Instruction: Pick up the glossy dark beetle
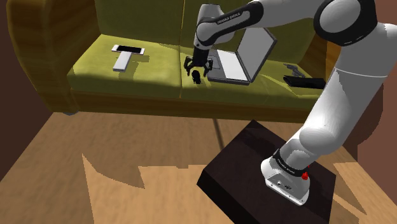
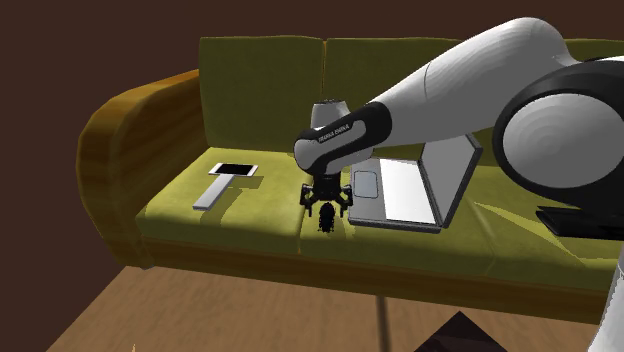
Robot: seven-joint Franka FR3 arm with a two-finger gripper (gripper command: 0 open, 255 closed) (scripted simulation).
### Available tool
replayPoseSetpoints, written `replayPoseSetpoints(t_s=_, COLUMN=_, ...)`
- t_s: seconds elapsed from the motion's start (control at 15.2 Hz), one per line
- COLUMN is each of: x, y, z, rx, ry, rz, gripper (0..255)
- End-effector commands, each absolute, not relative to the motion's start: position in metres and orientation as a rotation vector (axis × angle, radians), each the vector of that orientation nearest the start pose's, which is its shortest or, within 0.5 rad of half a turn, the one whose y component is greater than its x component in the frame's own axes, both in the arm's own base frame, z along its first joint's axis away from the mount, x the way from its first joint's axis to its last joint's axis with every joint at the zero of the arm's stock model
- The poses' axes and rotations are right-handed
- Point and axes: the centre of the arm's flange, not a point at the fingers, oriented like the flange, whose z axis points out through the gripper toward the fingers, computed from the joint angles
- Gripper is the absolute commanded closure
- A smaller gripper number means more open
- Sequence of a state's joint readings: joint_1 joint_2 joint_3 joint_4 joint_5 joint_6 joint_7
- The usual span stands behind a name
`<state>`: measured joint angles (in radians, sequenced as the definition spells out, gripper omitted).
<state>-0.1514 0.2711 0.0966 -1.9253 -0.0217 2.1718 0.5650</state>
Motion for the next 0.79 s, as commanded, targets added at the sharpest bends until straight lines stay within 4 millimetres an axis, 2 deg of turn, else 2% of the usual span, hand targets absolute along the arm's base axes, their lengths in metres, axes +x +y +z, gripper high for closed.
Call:
replayPoseSetpoints(t_s=0.0, x=0.6071, y=-0.0395, z=0.3357, rx=-2.995, ry=0.95, rz=0.053, gripper=0)
replayPoseSetpoints(t_s=0.07, x=0.6071, y=-0.0395, z=0.3357, rx=-2.995, ry=0.95, rz=0.053, gripper=0)
replayPoseSetpoints(t_s=0.13, x=0.6071, y=-0.0416, z=0.3341, rx=-2.995, ry=0.95, rz=0.053, gripper=255)
replayPoseSetpoints(t_s=0.66, x=0.6047, y=-0.0439, z=0.333, rx=-2.995, ry=0.95, rz=0.053, gripper=255)
replayPoseSetpoints(t_s=0.73, x=0.6071, y=-0.0395, z=0.3357, rx=-2.995, ry=0.95, rz=0.053, gripper=255)
